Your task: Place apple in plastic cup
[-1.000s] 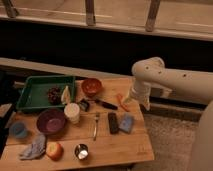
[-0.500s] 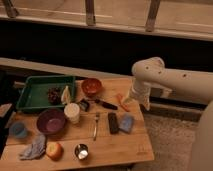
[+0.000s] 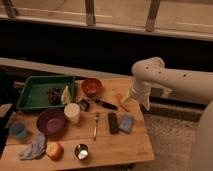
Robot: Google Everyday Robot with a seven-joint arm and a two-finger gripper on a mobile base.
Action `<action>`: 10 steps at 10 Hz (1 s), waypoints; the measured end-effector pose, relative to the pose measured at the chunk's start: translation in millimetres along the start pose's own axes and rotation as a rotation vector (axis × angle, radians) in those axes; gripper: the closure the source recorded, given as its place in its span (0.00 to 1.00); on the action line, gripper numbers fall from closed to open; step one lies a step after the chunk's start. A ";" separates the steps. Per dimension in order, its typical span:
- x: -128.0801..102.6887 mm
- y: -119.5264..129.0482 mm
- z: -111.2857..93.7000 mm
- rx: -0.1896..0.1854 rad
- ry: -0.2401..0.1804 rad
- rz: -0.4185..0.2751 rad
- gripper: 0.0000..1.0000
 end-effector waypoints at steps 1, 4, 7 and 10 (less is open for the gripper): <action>0.0 0.0 -0.1 0.000 0.000 0.000 0.20; 0.0 0.0 0.0 0.000 0.000 0.000 0.20; 0.0 0.0 0.0 0.000 0.000 0.000 0.20; -6.1 -2.5 -7.4 0.013 -0.004 -0.046 0.20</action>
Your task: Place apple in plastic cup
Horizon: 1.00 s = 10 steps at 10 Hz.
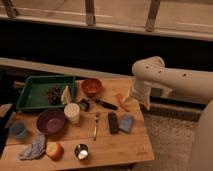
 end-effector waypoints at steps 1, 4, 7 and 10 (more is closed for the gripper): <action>-0.7 2.3 -4.4 0.004 0.003 -0.033 0.20; 2.1 43.6 -1.7 -0.002 0.009 -0.140 0.20; 20.4 131.2 1.2 -0.047 0.026 -0.329 0.20; 72.0 193.7 -5.3 -0.103 0.033 -0.529 0.20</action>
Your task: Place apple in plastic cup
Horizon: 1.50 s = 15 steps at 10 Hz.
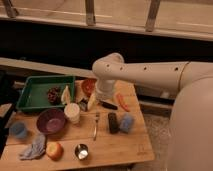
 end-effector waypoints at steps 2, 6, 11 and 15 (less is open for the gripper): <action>10.9 42.8 -2.9 -0.035 -0.012 -0.111 0.20; 13.7 46.7 -4.1 -0.038 -0.016 -0.125 0.20; 21.9 109.1 9.6 -0.047 -0.015 -0.300 0.20; 40.3 207.6 37.8 -0.071 0.024 -0.526 0.20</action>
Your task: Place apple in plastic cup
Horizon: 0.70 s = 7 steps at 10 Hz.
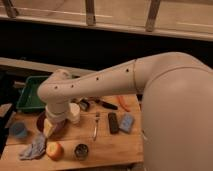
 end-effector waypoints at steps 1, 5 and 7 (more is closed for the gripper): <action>-8.0 18.1 11.0 -0.014 0.014 -0.060 0.20; -12.3 58.1 37.1 -0.062 0.068 -0.222 0.20; -11.3 55.9 36.6 -0.061 0.070 -0.218 0.20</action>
